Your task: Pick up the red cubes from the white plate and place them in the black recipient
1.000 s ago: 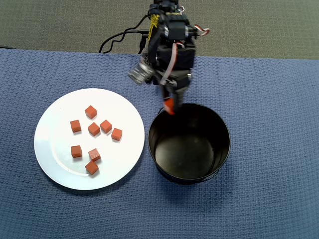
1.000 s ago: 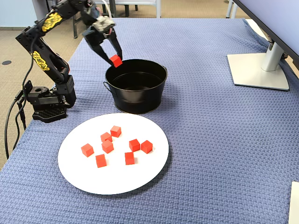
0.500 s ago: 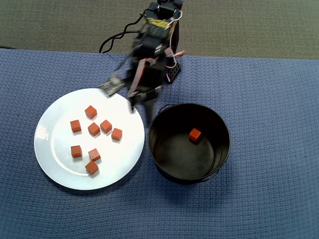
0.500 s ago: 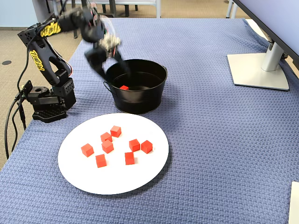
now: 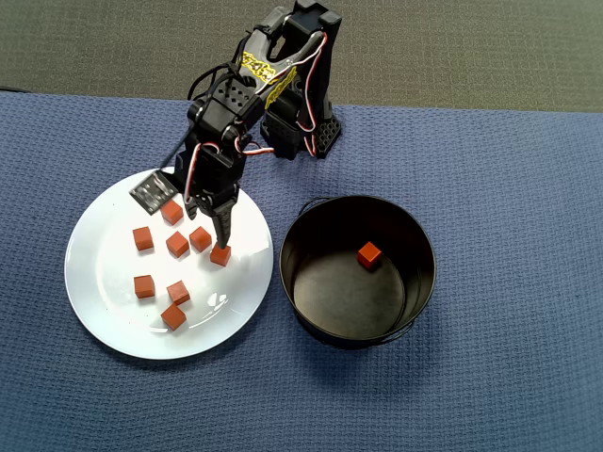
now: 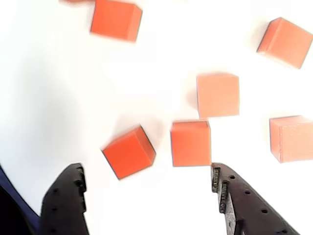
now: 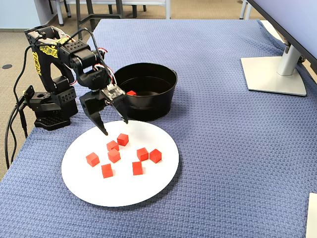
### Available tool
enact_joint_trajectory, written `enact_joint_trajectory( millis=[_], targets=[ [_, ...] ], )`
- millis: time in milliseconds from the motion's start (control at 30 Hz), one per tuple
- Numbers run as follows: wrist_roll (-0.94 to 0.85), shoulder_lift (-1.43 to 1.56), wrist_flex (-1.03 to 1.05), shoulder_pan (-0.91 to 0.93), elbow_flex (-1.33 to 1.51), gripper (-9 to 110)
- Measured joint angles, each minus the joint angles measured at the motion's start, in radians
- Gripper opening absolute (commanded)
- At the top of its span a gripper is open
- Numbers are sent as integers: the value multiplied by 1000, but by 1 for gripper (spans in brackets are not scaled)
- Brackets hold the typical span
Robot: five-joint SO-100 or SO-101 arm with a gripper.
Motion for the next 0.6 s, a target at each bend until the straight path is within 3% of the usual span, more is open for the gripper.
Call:
enact_joint_trajectory(
  millis=[200, 600],
  targets=[
    [-109, -12, 20, -35, 12, 27],
    [-166, -12, 61, -143, 14, 26]
  ],
)
